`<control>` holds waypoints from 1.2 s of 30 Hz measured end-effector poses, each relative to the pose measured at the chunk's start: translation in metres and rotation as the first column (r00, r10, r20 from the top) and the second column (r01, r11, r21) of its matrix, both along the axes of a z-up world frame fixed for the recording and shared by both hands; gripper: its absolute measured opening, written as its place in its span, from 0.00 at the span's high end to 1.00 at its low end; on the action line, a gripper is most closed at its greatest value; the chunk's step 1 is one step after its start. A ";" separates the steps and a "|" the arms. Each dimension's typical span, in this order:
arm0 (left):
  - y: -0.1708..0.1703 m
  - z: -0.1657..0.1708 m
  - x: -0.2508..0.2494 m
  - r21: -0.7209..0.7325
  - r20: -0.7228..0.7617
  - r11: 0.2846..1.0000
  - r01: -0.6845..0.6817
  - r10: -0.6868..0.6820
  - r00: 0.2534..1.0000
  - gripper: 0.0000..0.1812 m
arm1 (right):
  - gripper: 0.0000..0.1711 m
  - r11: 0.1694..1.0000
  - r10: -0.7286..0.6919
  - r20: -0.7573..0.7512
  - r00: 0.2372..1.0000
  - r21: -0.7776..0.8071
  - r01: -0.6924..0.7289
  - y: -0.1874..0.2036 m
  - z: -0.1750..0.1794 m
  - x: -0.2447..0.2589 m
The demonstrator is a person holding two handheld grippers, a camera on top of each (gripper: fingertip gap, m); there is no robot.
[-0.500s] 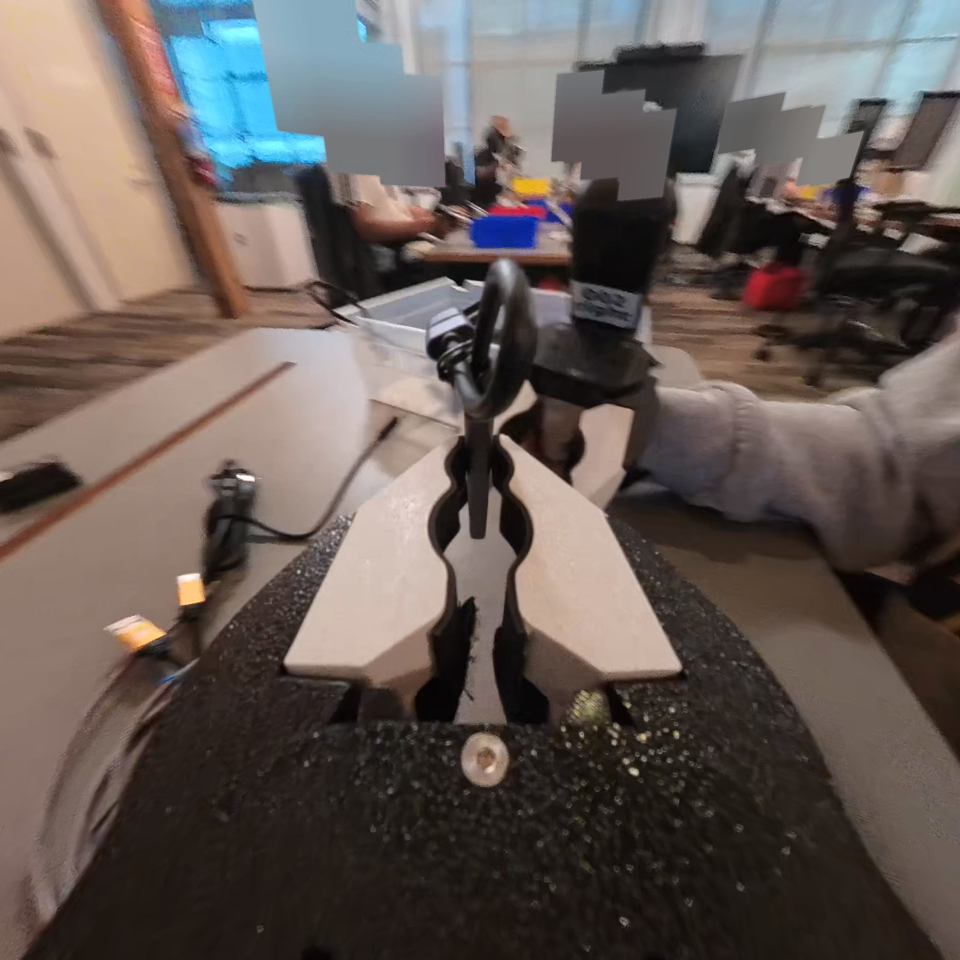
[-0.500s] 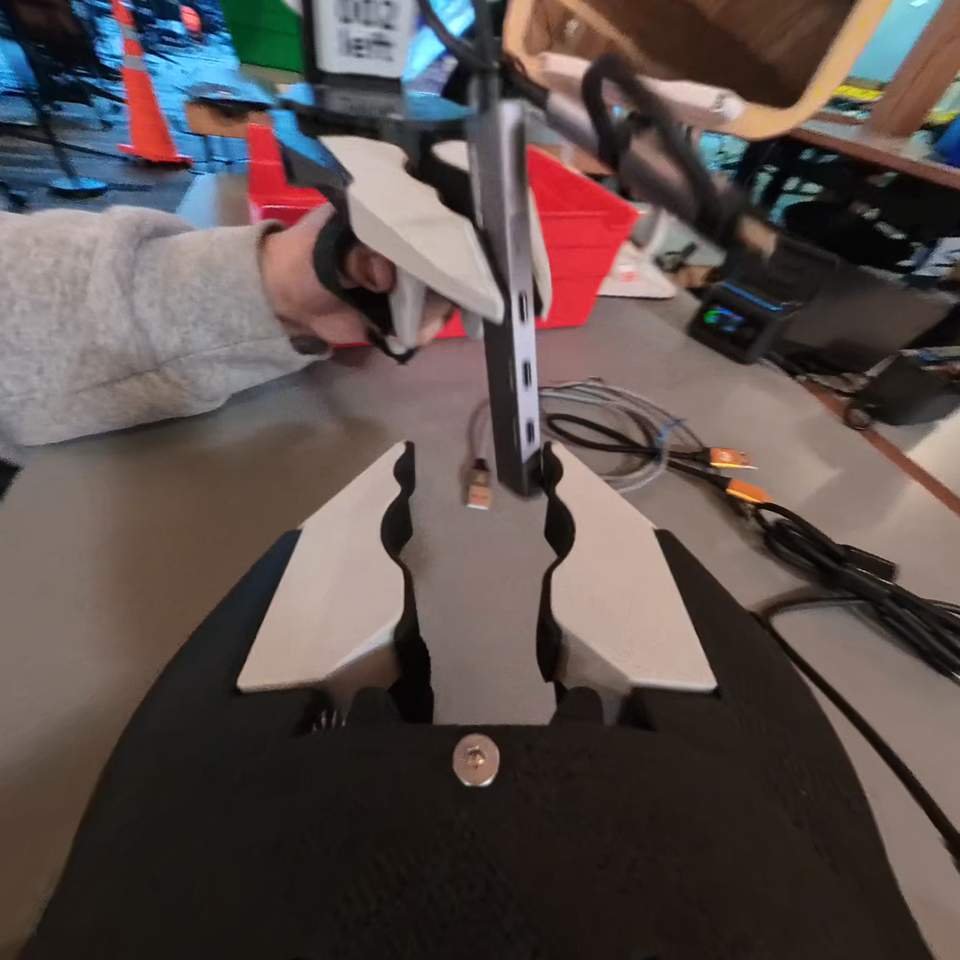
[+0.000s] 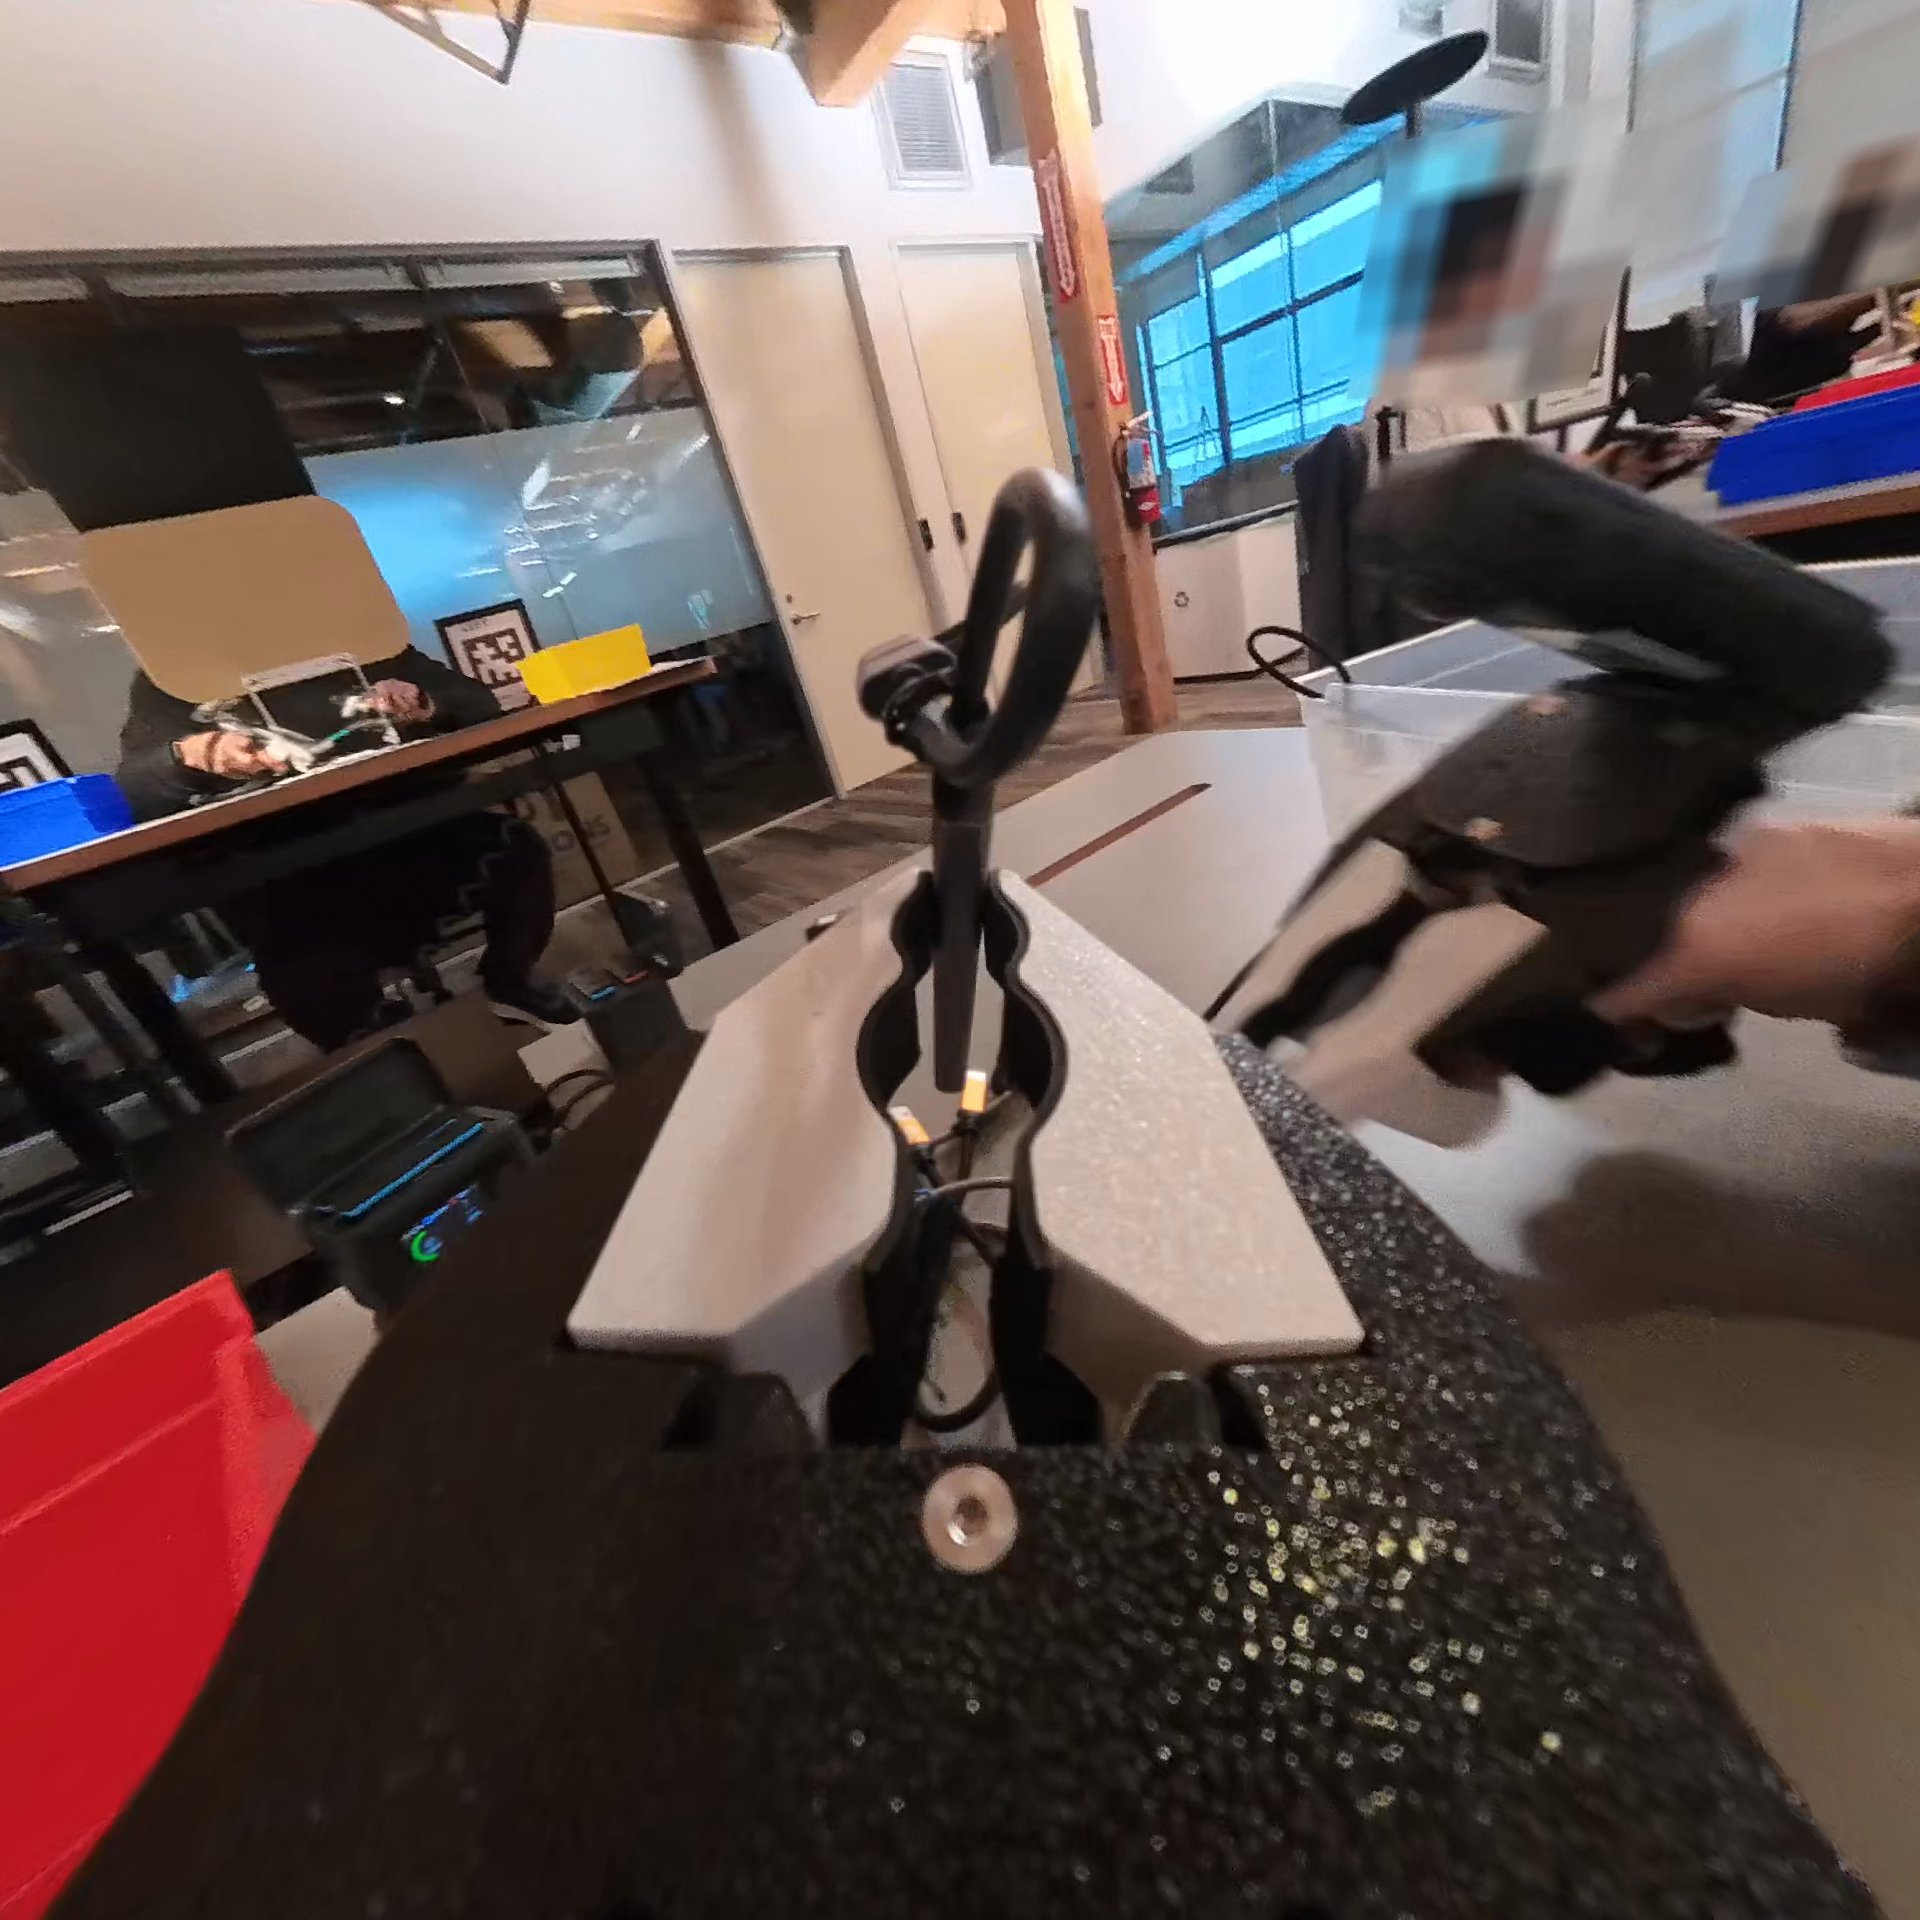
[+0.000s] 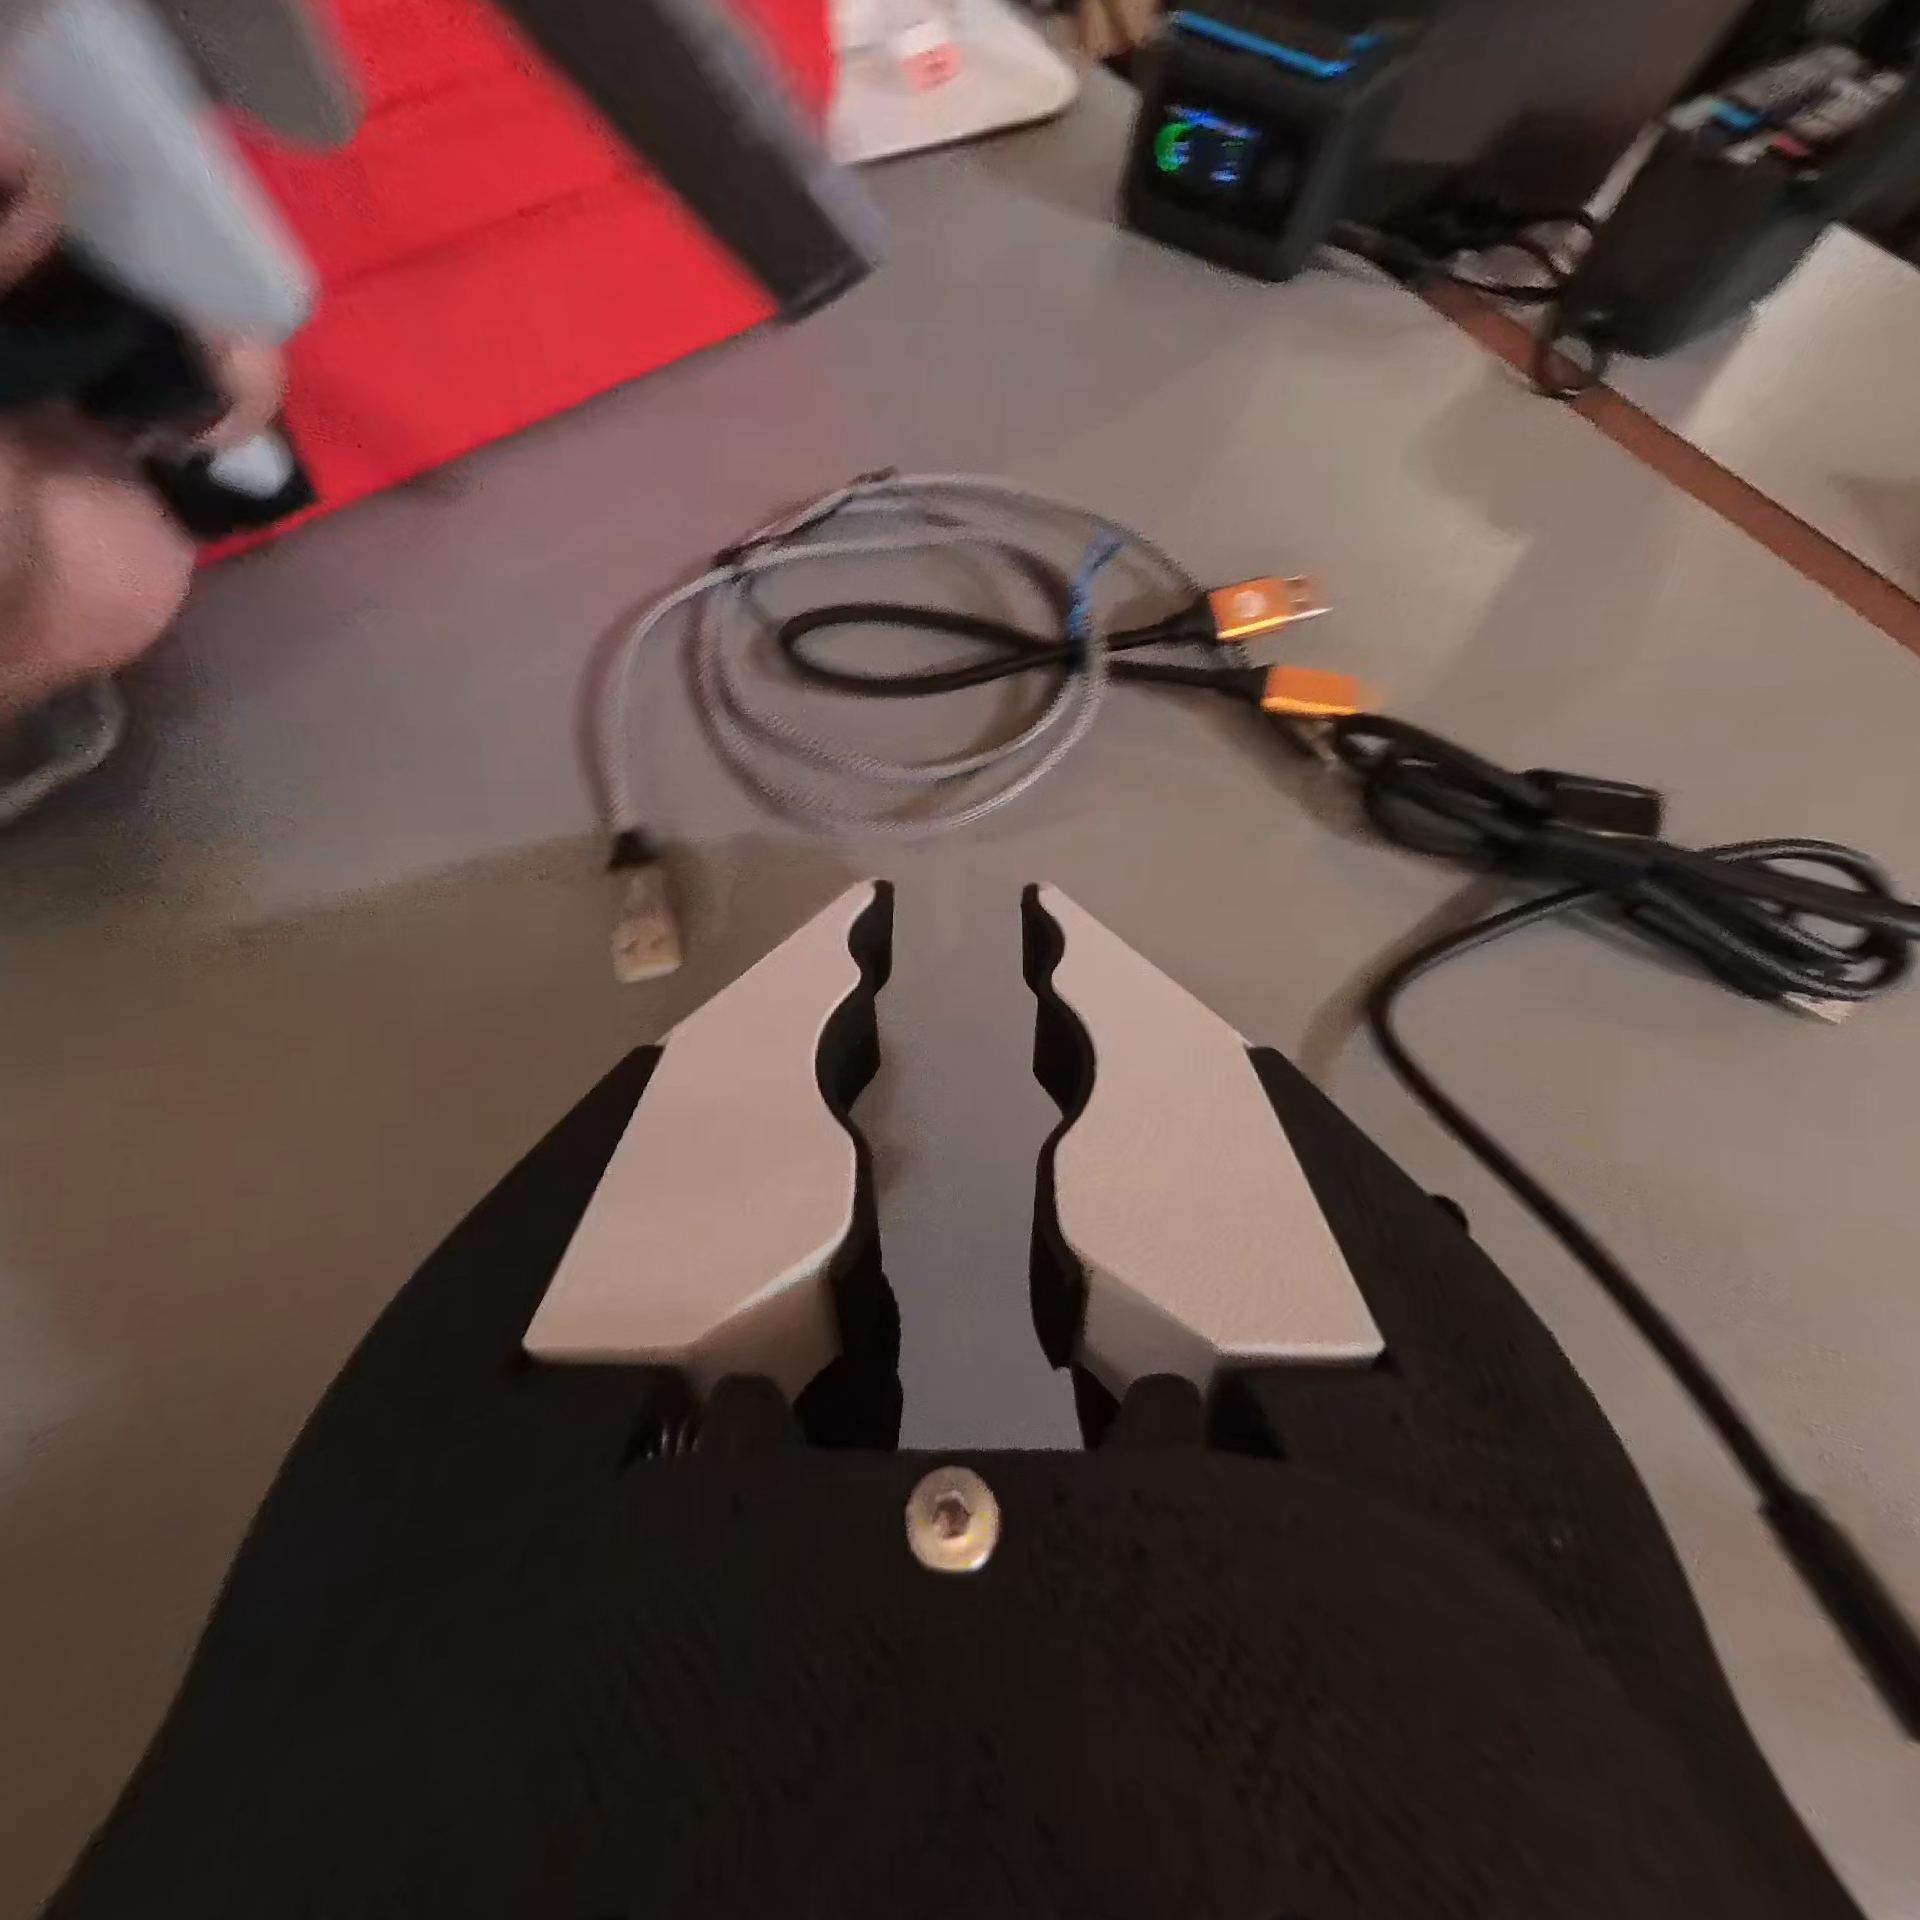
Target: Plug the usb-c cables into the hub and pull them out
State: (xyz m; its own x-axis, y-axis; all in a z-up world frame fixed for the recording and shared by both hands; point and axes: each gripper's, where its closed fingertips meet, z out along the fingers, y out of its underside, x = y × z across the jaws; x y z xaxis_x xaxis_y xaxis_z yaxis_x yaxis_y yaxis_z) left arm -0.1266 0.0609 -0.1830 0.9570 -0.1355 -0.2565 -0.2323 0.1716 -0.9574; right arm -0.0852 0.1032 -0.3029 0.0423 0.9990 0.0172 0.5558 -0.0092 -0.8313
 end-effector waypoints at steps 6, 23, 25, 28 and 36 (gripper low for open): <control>0.002 -0.001 -0.008 -0.006 0.006 0.999 -0.034 0.034 0.999 0.96 | 0.87 0.850 -0.237 0.195 0.952 -0.432 0.300 0.047 -0.008 -0.035; -0.003 0.000 0.001 0.000 -0.003 0.999 0.043 -0.043 0.999 0.96 | 0.96 0.747 -0.421 0.156 0.893 -0.499 0.439 0.065 -0.018 -0.075; -0.006 0.002 0.009 0.005 0.032 0.994 0.113 -0.113 0.993 0.96 | 0.96 0.830 -0.409 0.085 0.909 -0.378 0.409 0.064 0.001 -0.061; -0.007 0.003 0.021 -0.009 0.118 0.973 0.229 -0.226 0.967 0.96 | 0.97 0.933 -0.353 -0.013 0.936 -0.087 0.351 0.054 0.039 -0.027; -0.022 -0.008 0.082 -0.086 0.310 0.753 0.652 -0.602 0.736 0.96 | 0.97 0.757 -0.156 0.093 0.983 0.651 0.058 -0.009 0.092 0.072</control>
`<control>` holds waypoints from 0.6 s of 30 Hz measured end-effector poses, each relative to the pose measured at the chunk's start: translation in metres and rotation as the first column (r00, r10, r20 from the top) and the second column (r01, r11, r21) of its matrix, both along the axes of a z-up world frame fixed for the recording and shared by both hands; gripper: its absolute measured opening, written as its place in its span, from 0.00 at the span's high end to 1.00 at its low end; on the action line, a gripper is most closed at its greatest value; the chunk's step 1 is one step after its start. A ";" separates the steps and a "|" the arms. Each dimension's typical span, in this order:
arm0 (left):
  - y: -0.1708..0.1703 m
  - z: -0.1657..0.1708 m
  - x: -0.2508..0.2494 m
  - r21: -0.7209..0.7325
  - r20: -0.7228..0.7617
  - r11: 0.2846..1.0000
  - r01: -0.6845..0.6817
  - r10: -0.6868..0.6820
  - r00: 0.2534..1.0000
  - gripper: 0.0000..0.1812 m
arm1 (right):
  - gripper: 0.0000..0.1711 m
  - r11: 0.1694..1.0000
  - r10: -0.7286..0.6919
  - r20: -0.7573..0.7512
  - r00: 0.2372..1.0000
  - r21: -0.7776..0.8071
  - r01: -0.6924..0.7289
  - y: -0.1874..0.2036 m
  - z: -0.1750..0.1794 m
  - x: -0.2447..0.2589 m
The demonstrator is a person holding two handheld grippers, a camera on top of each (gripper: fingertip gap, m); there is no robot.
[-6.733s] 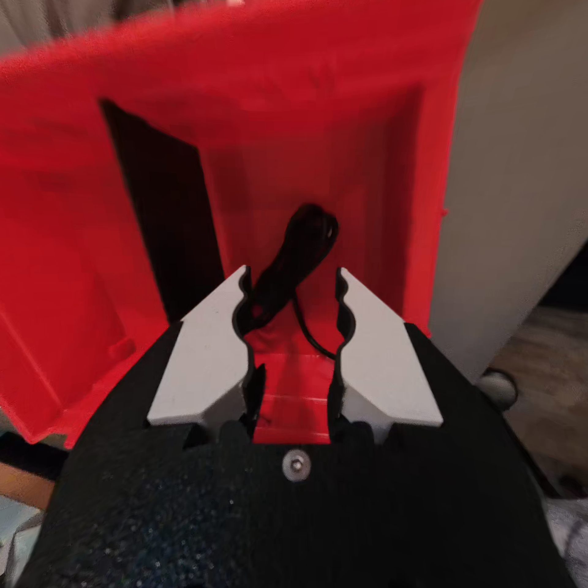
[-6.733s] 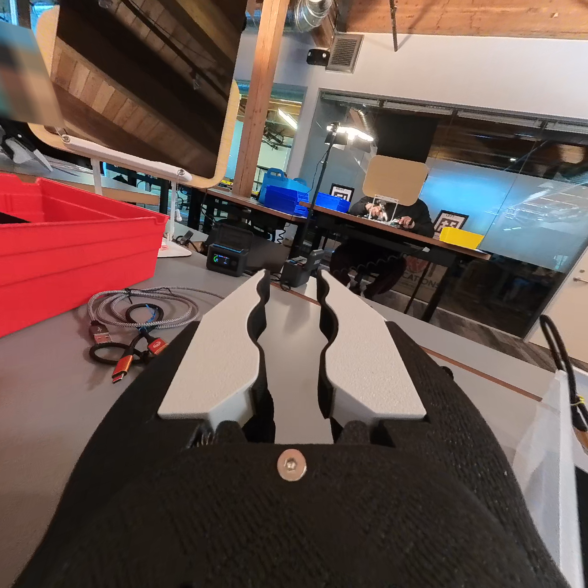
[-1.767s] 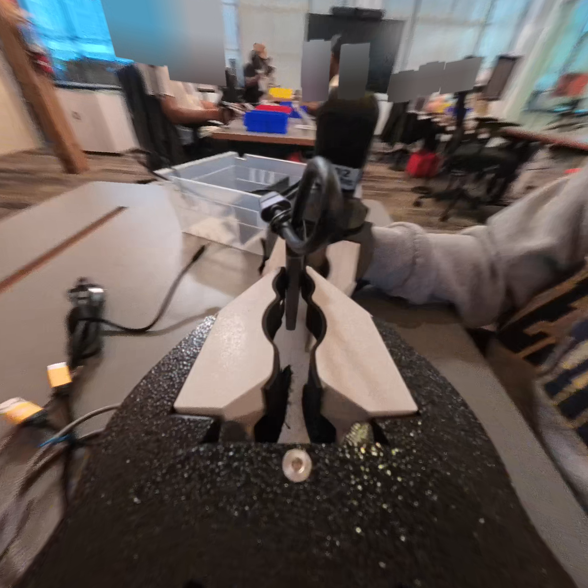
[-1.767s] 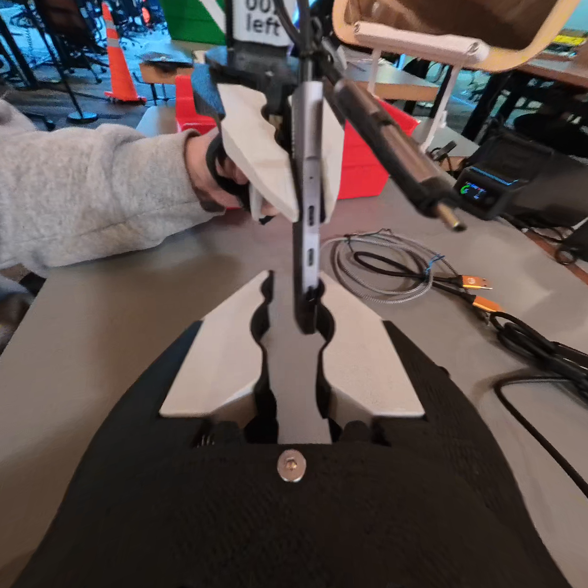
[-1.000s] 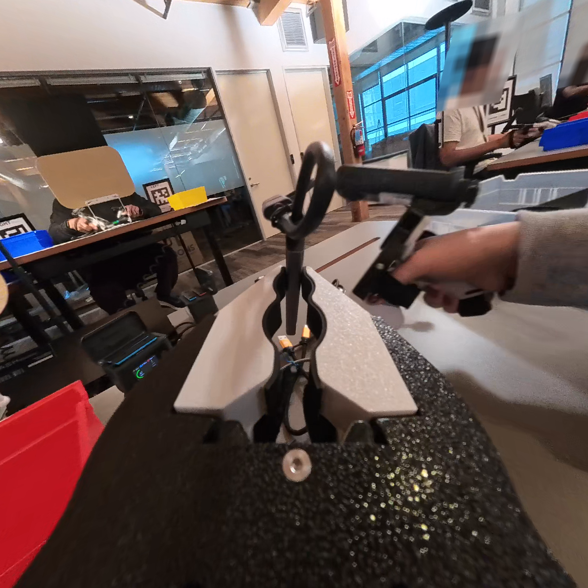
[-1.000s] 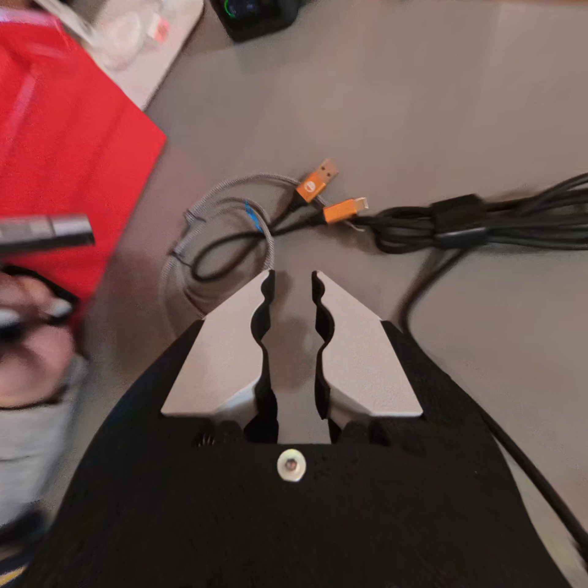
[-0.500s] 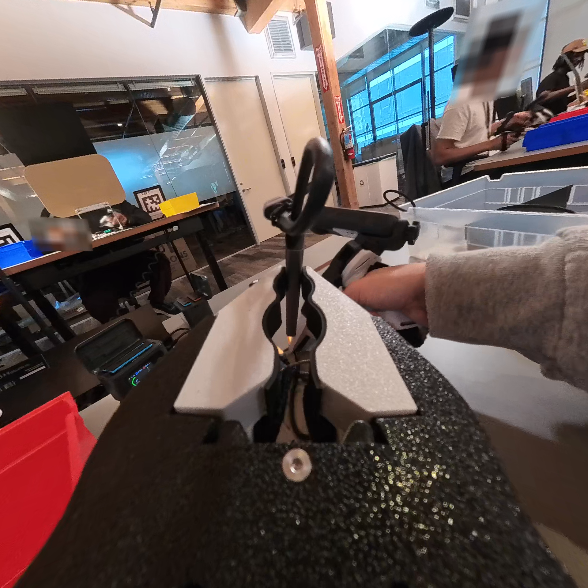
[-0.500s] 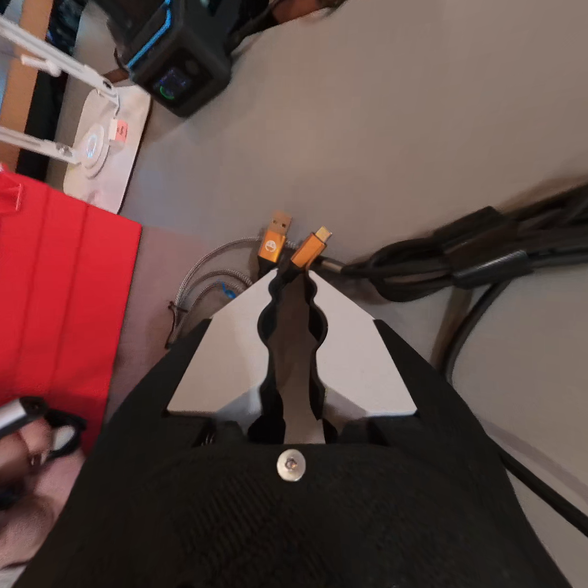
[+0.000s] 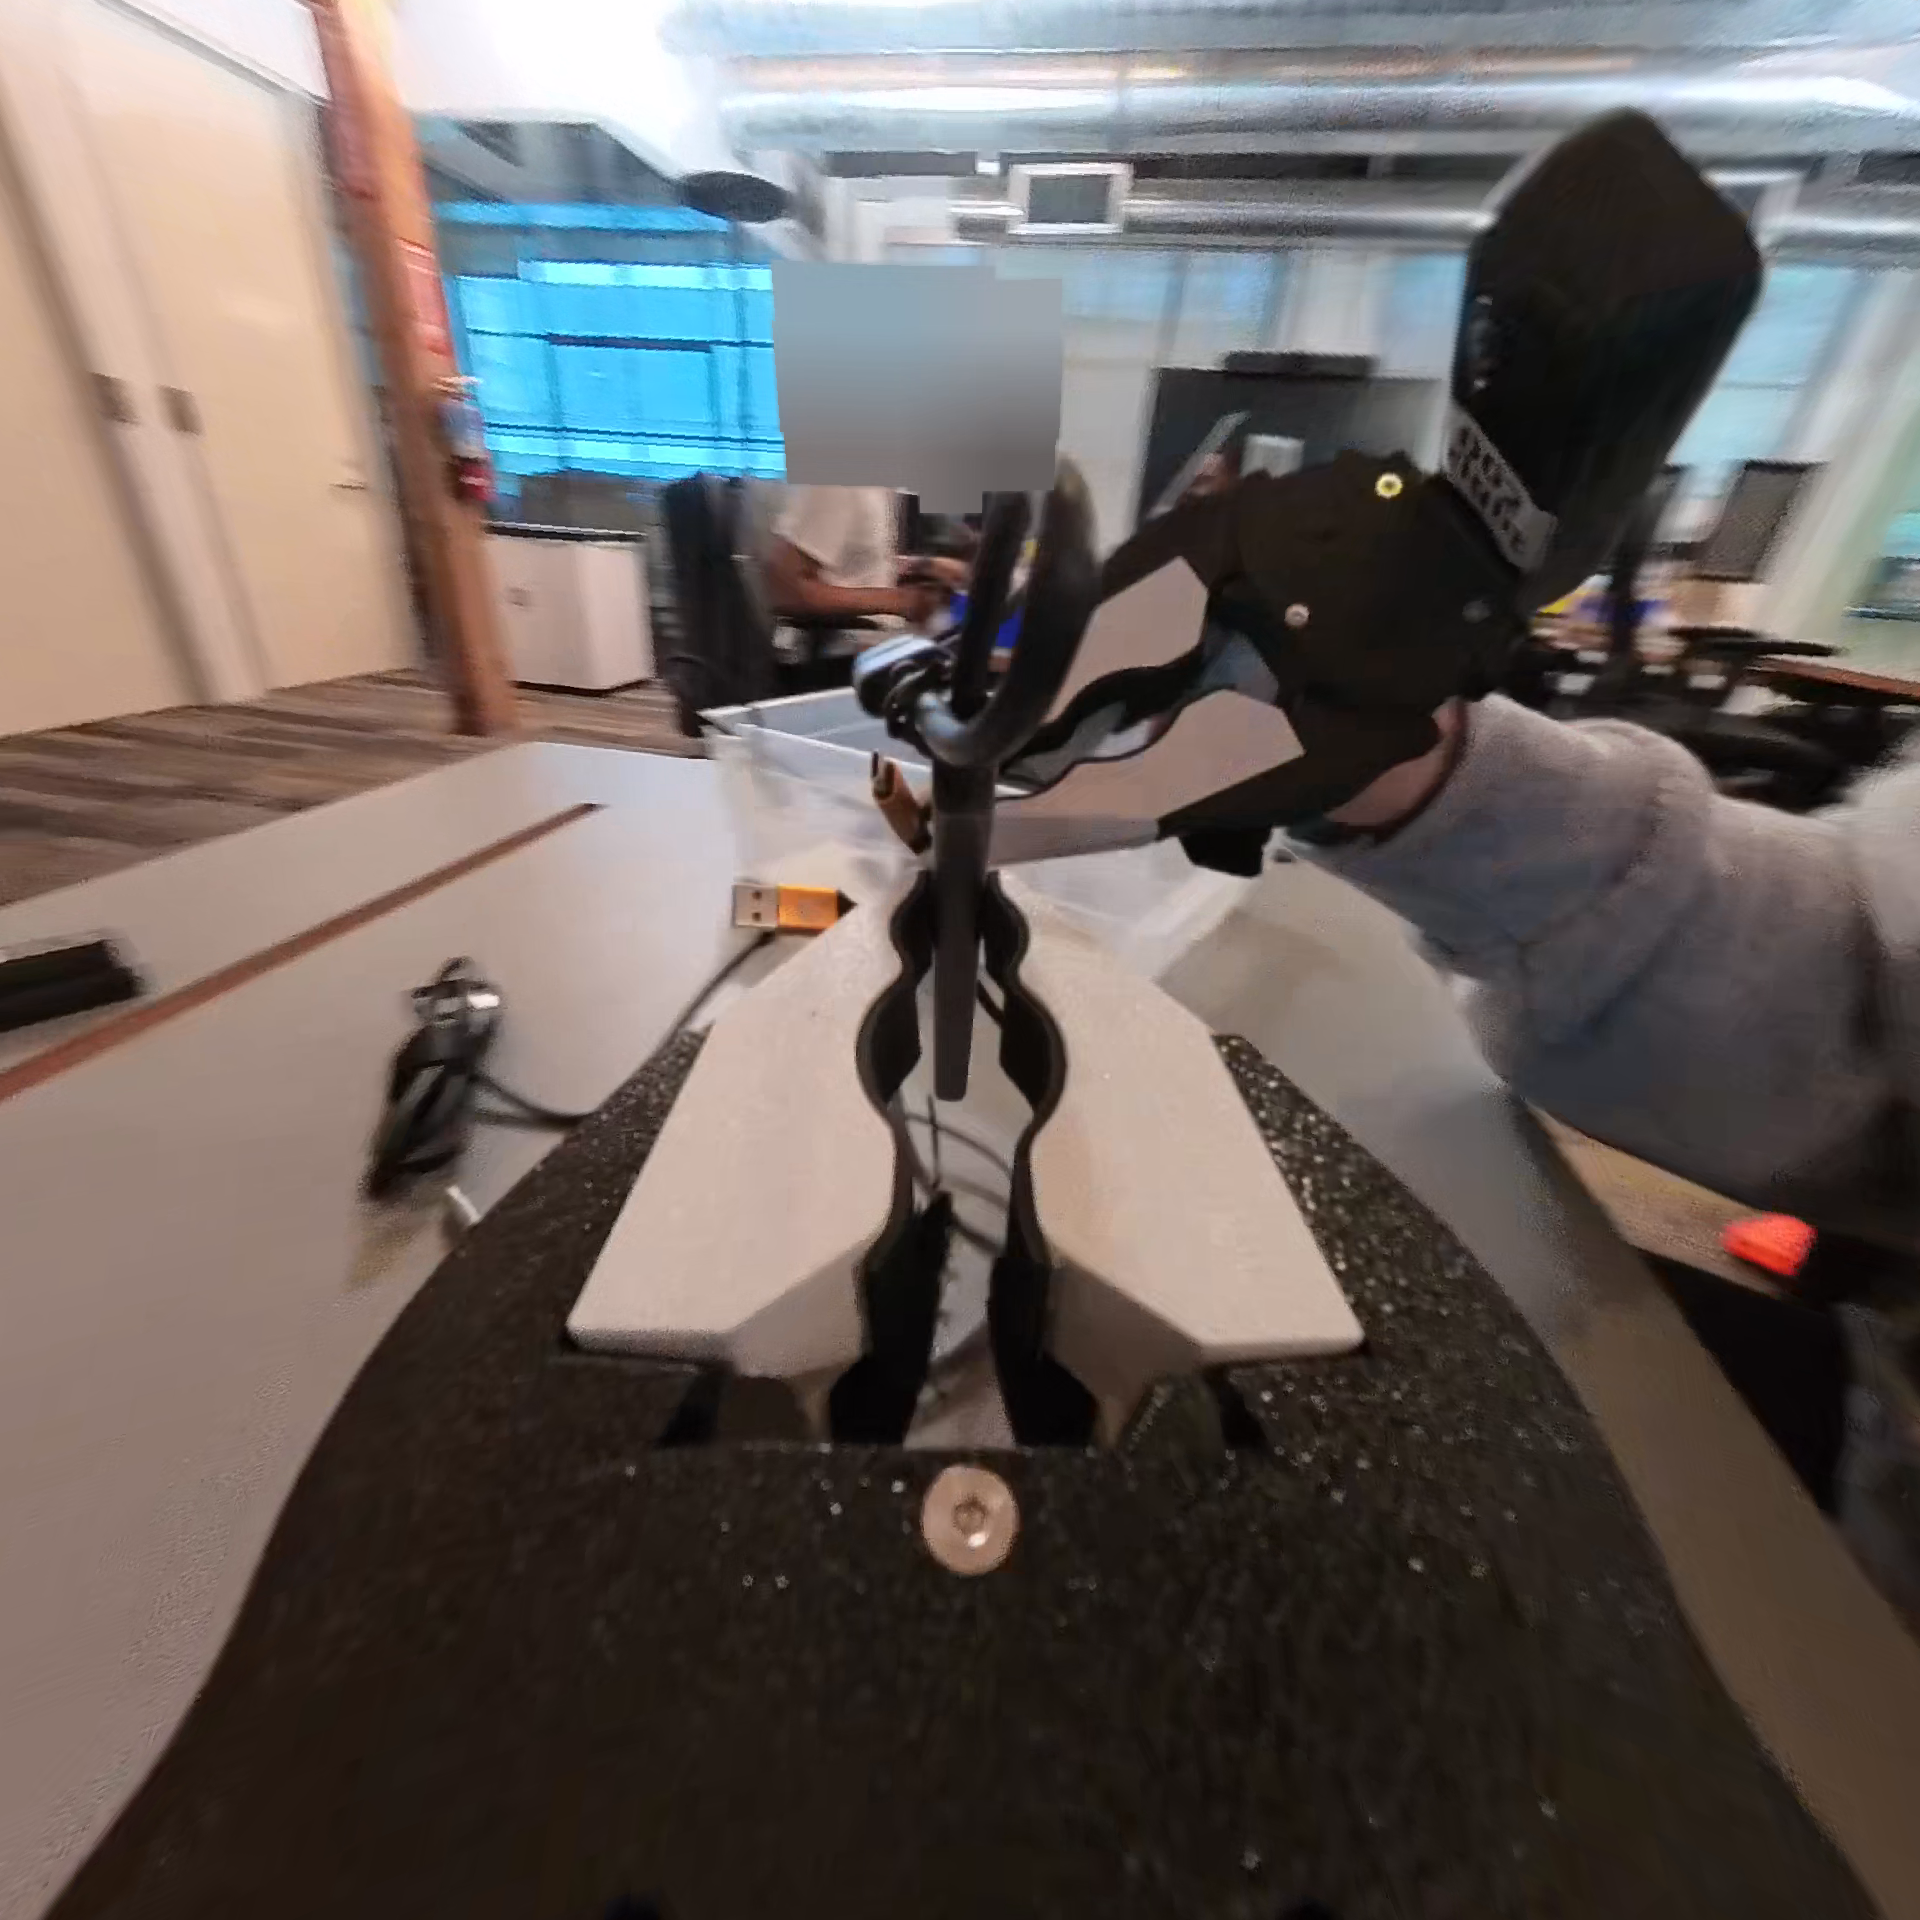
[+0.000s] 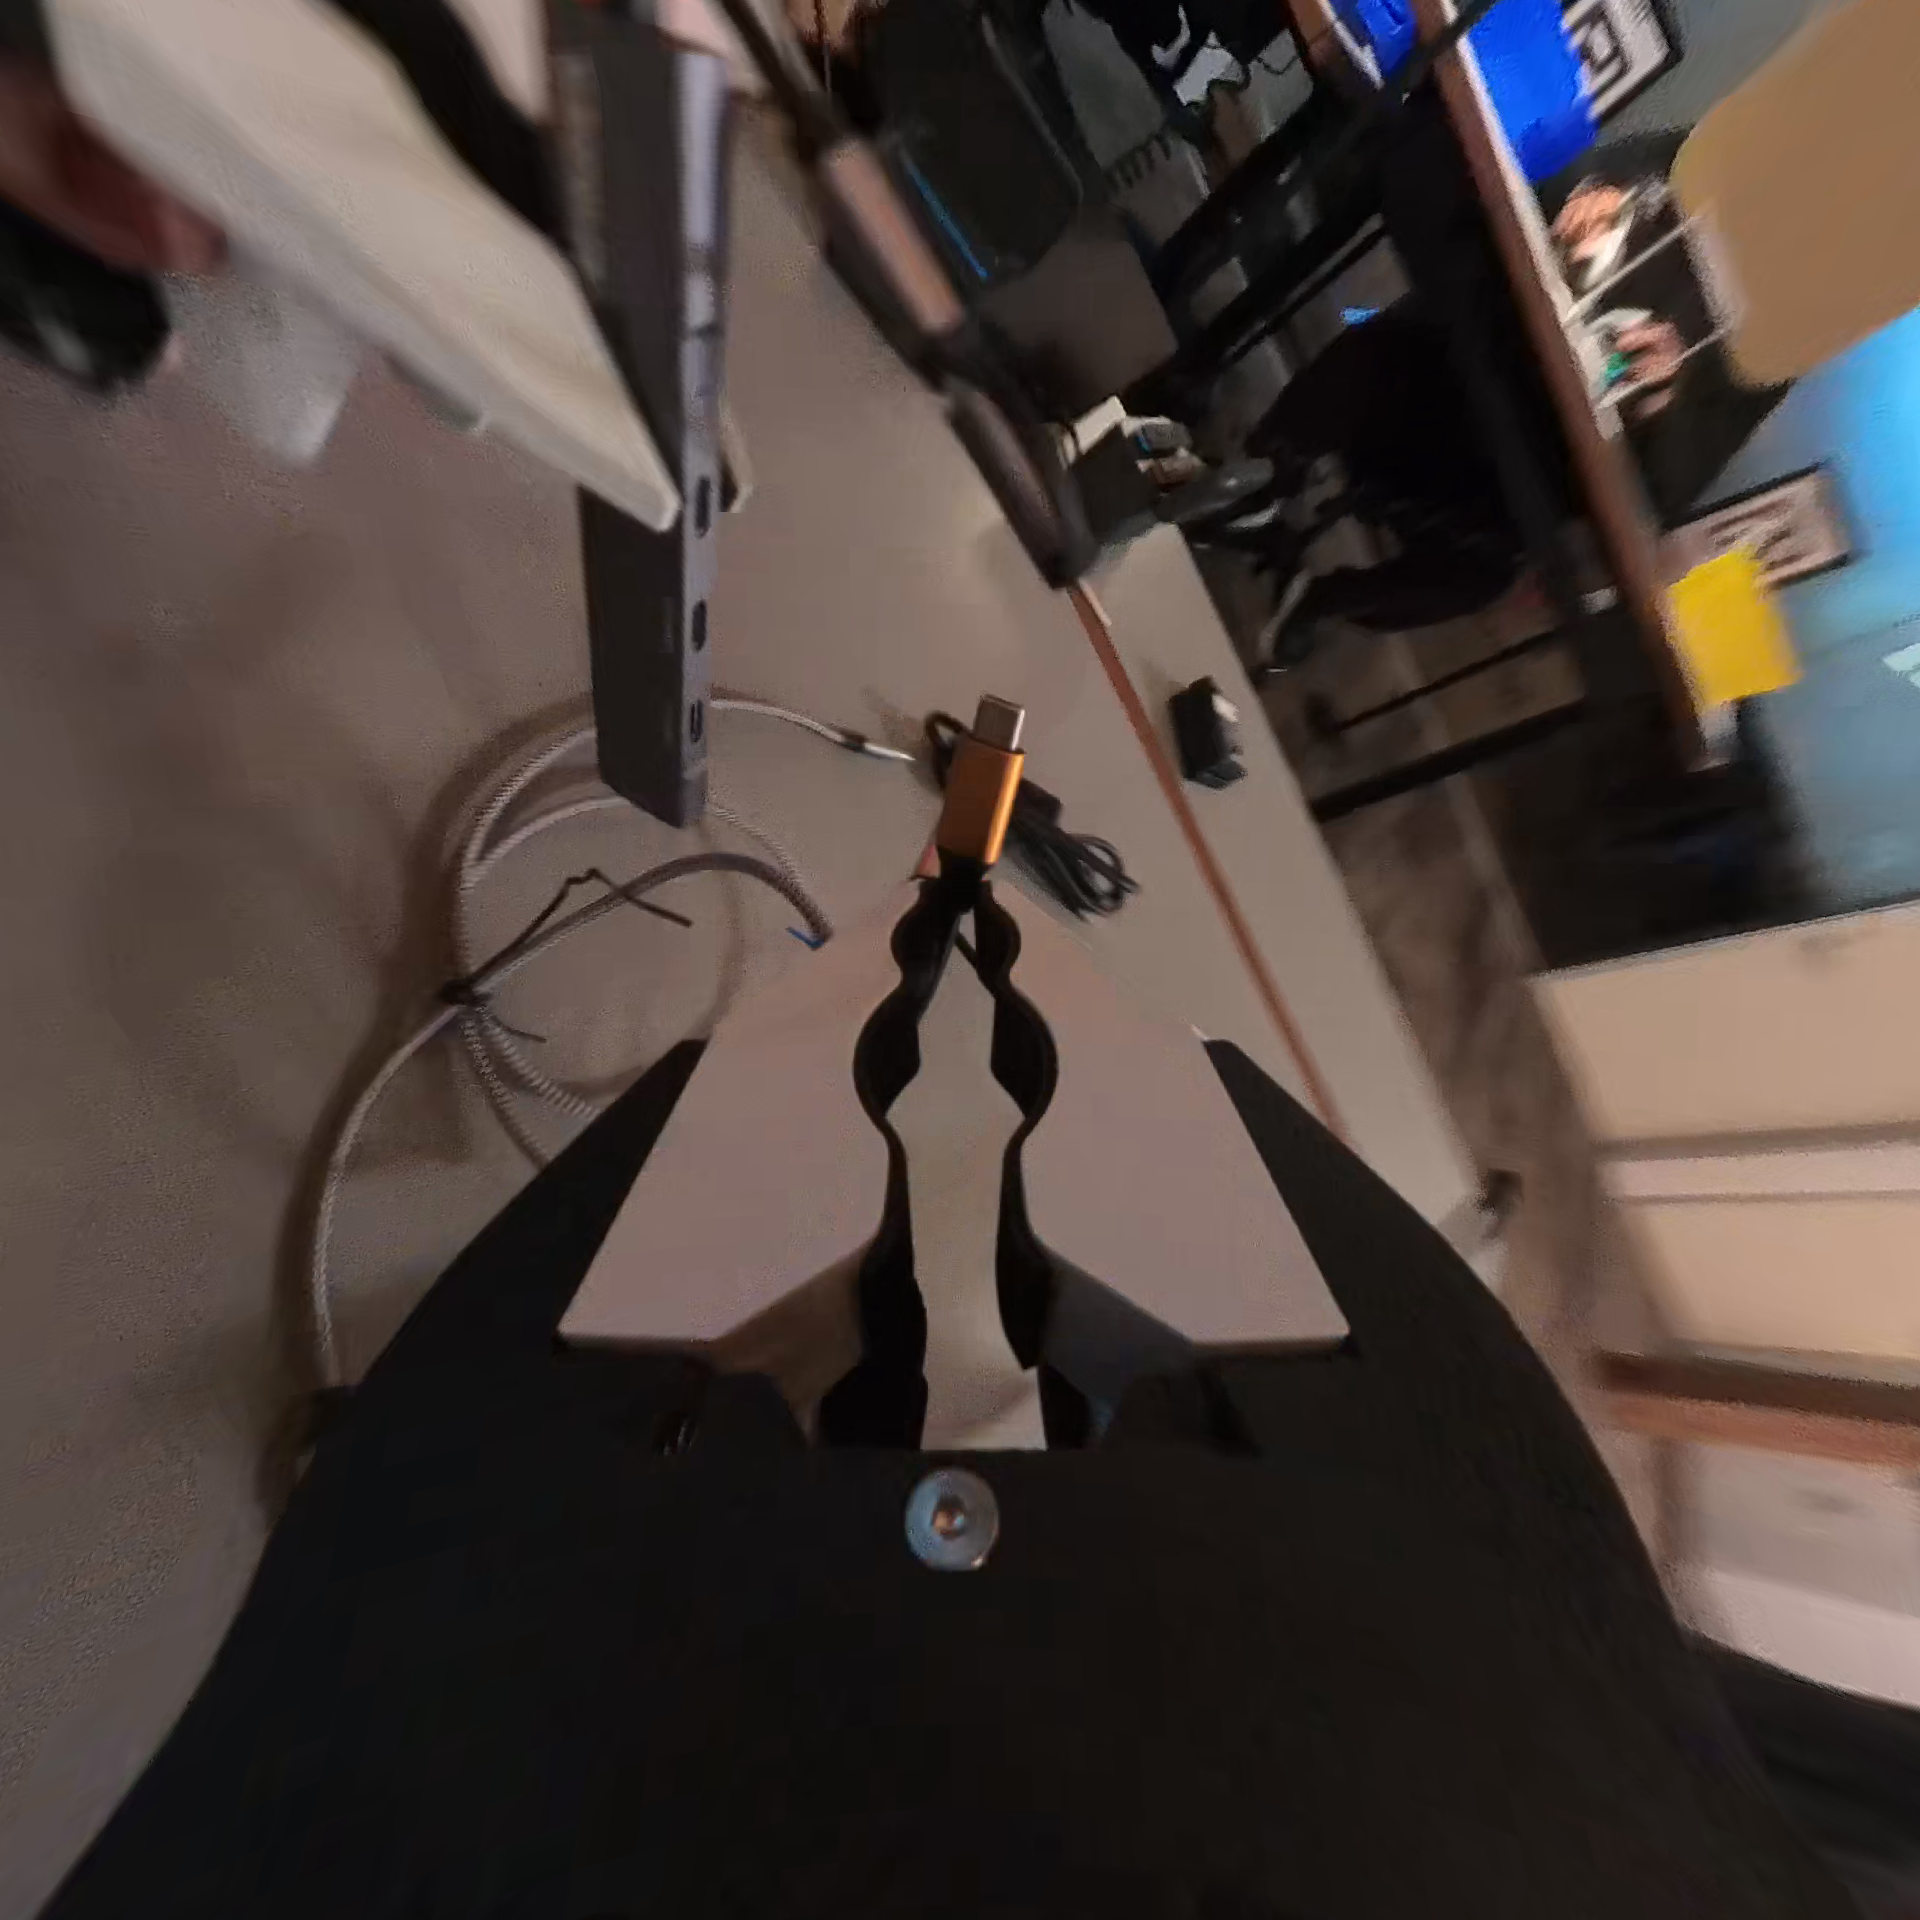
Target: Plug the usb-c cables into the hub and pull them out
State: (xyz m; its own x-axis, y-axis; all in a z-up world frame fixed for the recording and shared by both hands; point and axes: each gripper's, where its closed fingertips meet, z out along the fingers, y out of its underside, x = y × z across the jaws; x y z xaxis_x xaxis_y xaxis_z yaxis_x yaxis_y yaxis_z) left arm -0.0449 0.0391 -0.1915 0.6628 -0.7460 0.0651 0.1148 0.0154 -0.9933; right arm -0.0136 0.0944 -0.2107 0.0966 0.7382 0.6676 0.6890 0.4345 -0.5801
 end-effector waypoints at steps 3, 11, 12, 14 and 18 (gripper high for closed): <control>-0.011 -0.008 0.022 -0.045 0.024 0.983 0.176 -0.175 0.984 0.96 | 0.97 0.960 0.023 0.181 0.983 0.271 -0.072 -0.020 0.001 0.020; -0.020 -0.045 0.045 -0.103 -0.119 0.951 0.292 -0.303 0.945 0.96 | 0.97 0.842 -0.037 0.464 0.885 0.491 -0.223 -0.047 -0.026 0.041; -0.021 -0.048 0.046 -0.092 -0.155 0.954 0.287 -0.298 0.942 0.96 | 0.97 0.832 -0.058 0.480 0.875 0.507 -0.223 -0.047 -0.029 0.042; -0.021 -0.055 0.049 -0.073 -0.214 0.957 0.279 -0.288 0.933 0.96 | 0.97 0.806 -0.092 0.497 0.863 0.546 -0.229 -0.047 -0.032 0.041; -0.021 -0.068 0.051 -0.089 -0.265 0.958 0.271 -0.285 0.921 0.96 | 0.97 0.759 -0.152 0.511 0.846 0.609 -0.231 -0.047 -0.044 0.037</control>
State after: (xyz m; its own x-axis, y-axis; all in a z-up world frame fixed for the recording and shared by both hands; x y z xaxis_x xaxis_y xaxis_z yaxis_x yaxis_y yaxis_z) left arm 0.0058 0.0181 -0.2593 0.4265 -0.9033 -0.0471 -0.1678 -0.0279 -0.9854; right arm 0.0233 0.0479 -0.2545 -0.4092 0.1230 0.9041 0.7615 0.5919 0.2641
